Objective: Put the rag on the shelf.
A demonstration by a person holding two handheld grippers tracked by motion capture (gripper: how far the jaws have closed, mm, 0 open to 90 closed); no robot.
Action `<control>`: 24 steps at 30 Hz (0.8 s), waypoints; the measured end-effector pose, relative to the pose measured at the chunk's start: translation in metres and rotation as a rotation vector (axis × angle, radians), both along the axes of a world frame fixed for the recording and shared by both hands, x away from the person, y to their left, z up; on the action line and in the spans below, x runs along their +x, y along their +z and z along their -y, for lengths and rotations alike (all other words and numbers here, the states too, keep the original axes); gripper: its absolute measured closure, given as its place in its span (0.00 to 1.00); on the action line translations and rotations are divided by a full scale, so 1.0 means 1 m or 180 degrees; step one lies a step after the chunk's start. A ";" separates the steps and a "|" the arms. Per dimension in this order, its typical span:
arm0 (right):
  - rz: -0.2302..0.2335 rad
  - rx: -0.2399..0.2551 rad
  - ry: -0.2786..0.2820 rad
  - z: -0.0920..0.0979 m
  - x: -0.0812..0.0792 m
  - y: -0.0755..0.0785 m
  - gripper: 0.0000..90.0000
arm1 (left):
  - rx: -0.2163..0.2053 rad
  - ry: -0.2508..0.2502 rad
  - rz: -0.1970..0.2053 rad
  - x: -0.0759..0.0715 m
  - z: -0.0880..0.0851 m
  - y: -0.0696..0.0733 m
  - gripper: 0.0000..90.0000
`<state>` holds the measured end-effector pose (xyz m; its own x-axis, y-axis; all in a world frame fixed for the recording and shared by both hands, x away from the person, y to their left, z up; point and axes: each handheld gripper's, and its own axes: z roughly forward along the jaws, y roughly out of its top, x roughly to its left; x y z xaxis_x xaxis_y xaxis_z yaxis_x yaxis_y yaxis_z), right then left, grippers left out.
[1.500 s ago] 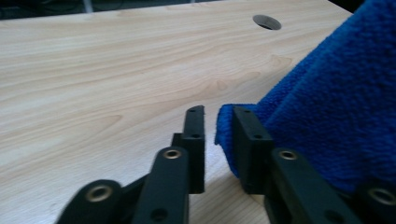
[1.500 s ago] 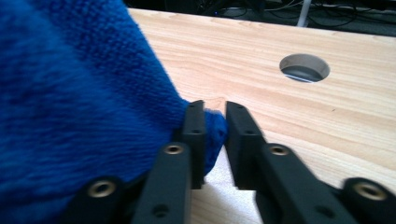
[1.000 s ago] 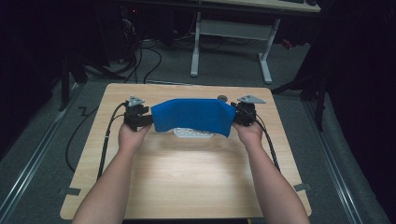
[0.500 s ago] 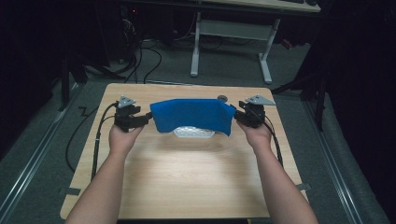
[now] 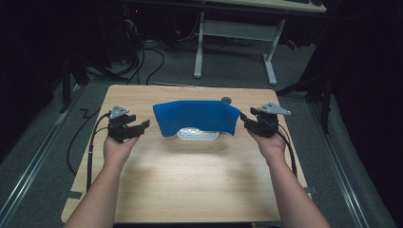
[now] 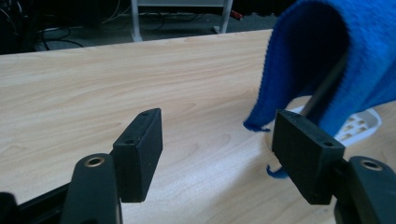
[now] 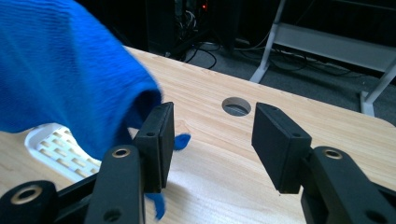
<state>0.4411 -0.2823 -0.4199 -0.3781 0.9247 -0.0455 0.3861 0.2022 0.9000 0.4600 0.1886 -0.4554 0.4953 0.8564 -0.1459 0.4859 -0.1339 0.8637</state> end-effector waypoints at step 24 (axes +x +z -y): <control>0.0186 -0.0371 0.0298 -0.019 -0.095 -0.014 0.51 | -0.0034 -0.0413 0.0068 -0.089 0.001 -0.020 0.38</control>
<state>0.3466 -0.2633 -0.4336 -0.4560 0.8726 -0.1749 0.3083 0.3393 0.8887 0.3708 0.1872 -0.4756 0.6049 0.7834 -0.1429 0.4466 -0.1851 0.8754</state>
